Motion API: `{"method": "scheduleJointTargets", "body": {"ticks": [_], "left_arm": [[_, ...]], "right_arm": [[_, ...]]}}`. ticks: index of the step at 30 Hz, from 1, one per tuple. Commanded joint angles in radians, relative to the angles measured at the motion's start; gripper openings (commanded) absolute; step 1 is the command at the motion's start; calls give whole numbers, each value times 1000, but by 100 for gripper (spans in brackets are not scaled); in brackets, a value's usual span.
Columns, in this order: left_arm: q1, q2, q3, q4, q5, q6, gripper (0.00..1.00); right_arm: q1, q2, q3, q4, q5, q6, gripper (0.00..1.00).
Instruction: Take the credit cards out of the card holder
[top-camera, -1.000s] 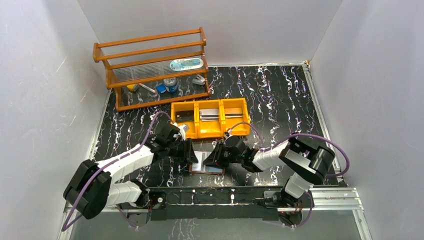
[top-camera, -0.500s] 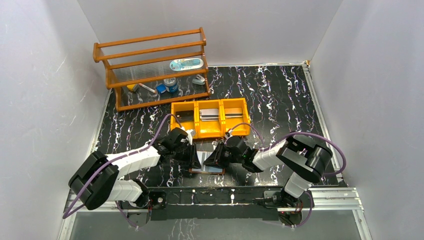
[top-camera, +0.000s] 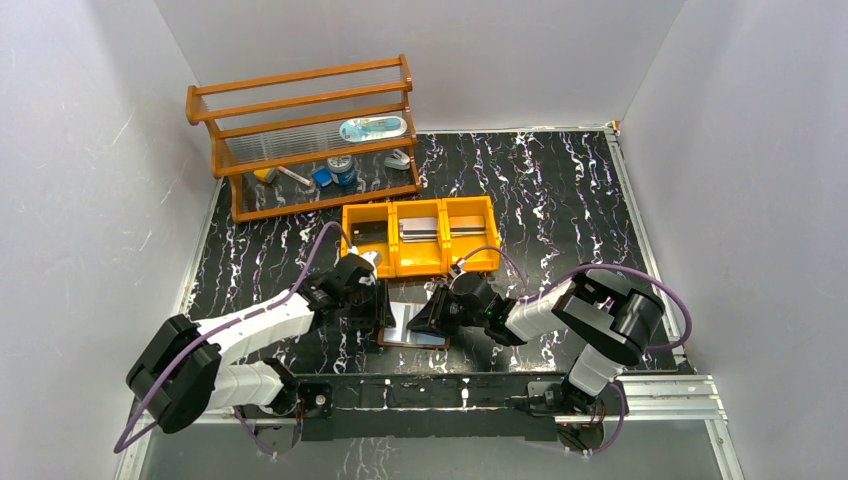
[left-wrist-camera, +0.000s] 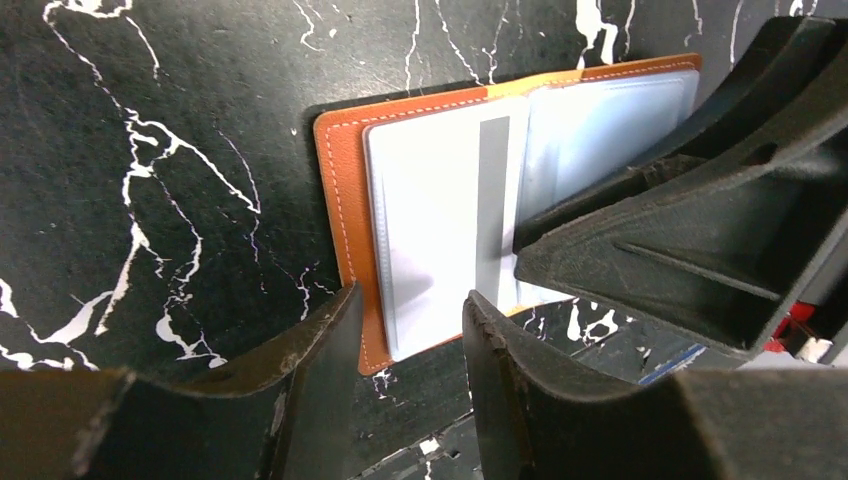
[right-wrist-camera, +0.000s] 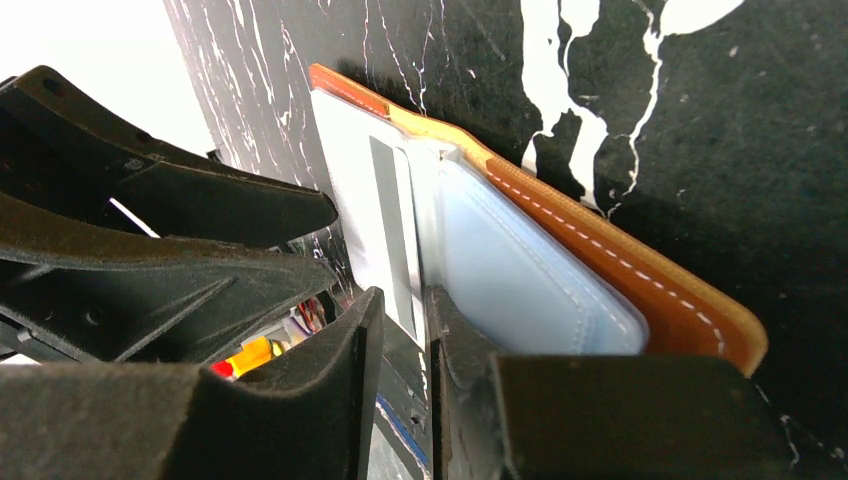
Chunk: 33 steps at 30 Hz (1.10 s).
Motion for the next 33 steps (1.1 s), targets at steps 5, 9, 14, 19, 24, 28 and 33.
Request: {"method": "scheduleJointTargets", "body": {"ticks": [5, 9, 14, 19, 24, 28, 33], "left_arm": [[-1, 63, 40, -9, 3, 20, 36], [-1, 64, 24, 24, 46, 21, 28], [-3, 42, 19, 4, 25, 26, 29], [-3, 2, 64, -57, -41, 39, 38], [-4, -10, 104, -75, -57, 42, 44], [-4, 6, 99, -34, 0, 46, 42], [-4, 48, 65, -13, 25, 33, 38]], "right_arm": [[-4, -12, 2, -70, 38, -14, 31], [-4, -9, 2, -59, 34, -13, 31], [-5, 2, 6, -43, 22, -11, 31], [-4, 3, 6, -50, 27, -10, 31], [-5, 4, 6, -52, 27, -8, 31], [-6, 7, 8, -52, 27, -8, 31], [-5, 8, 10, -51, 24, -7, 31]]}}
